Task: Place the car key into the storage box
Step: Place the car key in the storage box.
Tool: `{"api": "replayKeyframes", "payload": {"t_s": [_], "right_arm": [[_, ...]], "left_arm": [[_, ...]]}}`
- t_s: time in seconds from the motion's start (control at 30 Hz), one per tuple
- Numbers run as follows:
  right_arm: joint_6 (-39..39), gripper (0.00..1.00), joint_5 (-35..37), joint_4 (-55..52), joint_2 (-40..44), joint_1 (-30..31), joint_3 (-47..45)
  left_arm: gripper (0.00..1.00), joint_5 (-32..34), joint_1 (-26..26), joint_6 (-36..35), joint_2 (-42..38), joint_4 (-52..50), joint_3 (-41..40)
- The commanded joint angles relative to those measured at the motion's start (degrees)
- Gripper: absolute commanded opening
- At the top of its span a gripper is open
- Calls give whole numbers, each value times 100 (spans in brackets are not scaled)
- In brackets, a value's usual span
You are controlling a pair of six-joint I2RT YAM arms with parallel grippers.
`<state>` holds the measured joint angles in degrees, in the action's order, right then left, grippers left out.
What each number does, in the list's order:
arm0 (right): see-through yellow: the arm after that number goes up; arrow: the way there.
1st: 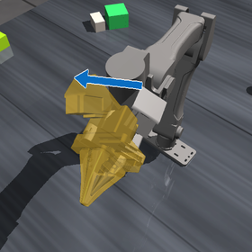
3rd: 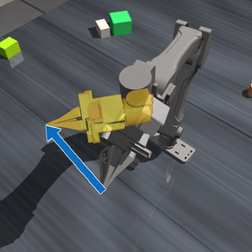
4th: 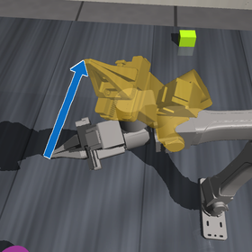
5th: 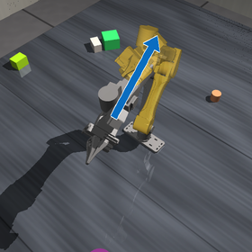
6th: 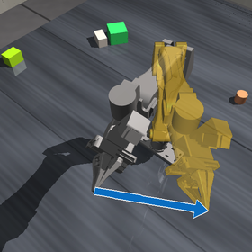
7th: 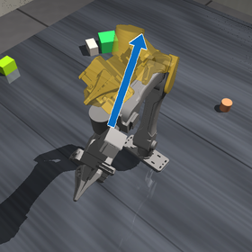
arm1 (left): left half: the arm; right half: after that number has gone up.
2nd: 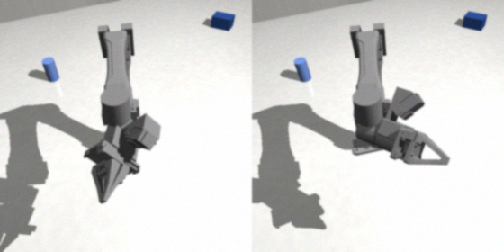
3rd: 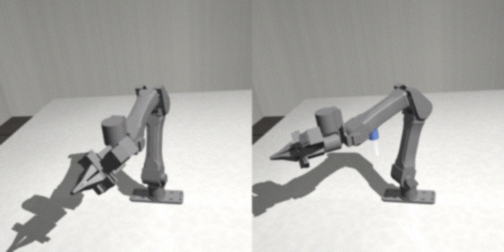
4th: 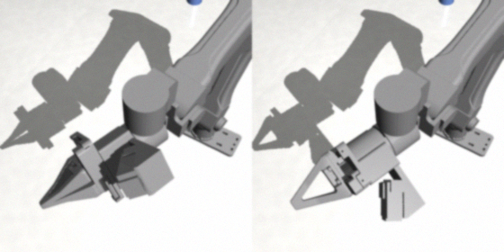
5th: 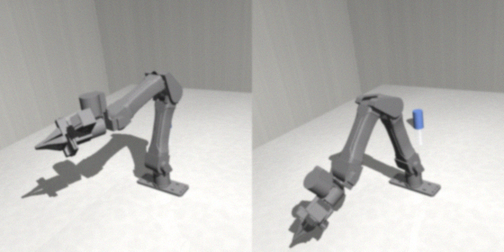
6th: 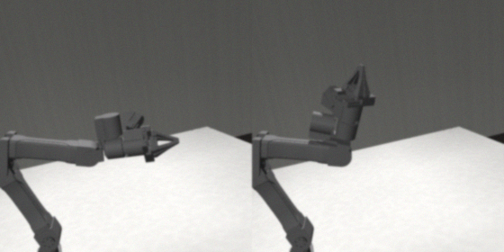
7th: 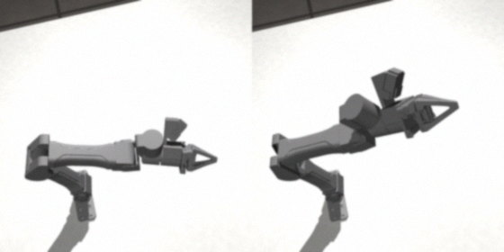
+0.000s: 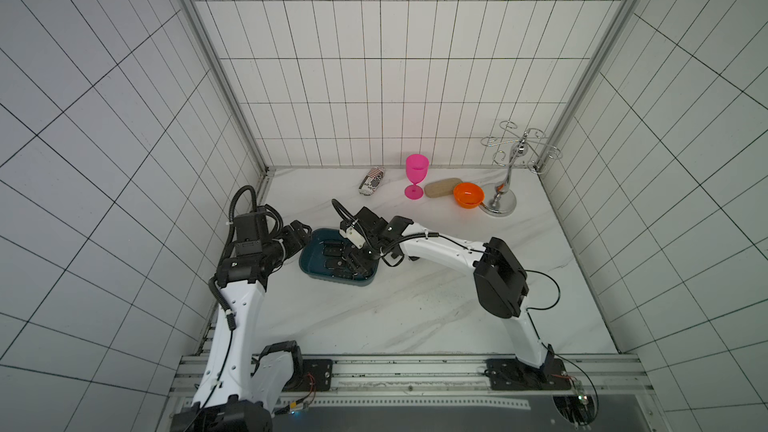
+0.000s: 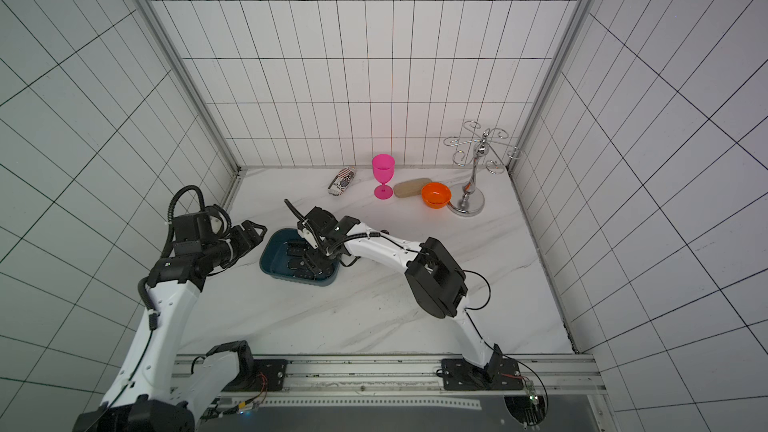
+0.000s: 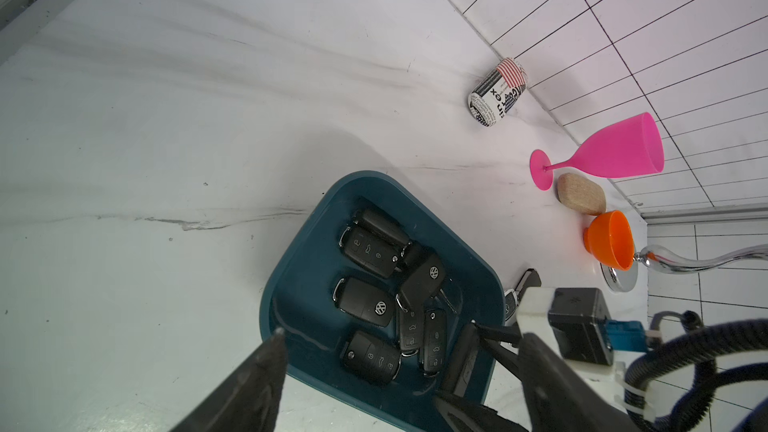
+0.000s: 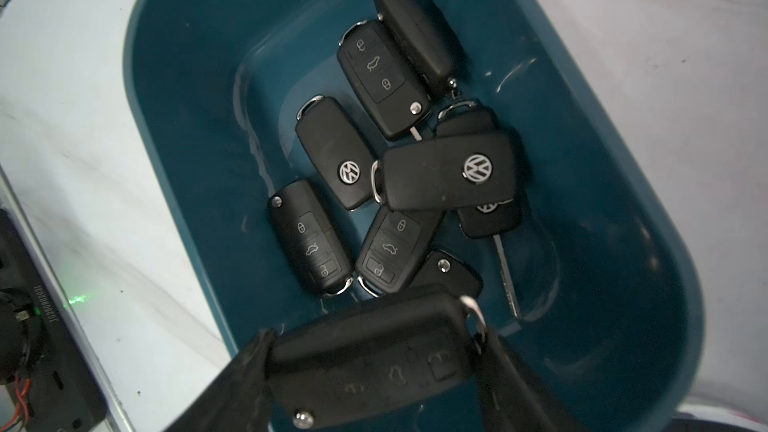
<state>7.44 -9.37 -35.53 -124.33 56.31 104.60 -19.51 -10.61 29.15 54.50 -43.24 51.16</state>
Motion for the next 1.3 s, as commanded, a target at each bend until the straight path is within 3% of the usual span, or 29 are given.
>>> {"api": "replayKeyframes", "payload": {"t_s": [0.0,0.6,0.97,1.27], "right_arm": [[-211,45,194,-243,-245,44,514],[-182,47,330,-893,-1222,41,1615],[-319,69,263,-979,-1269,85,1742],[-493,79,273,-1033,-1139,115,1904]], "left_arm": [[85,127,-29,38,-133,116,-18],[86,160,-29,117,-278,167,-35],[89,89,-29,125,-291,202,-54],[93,71,-29,110,-298,211,-62]]}}
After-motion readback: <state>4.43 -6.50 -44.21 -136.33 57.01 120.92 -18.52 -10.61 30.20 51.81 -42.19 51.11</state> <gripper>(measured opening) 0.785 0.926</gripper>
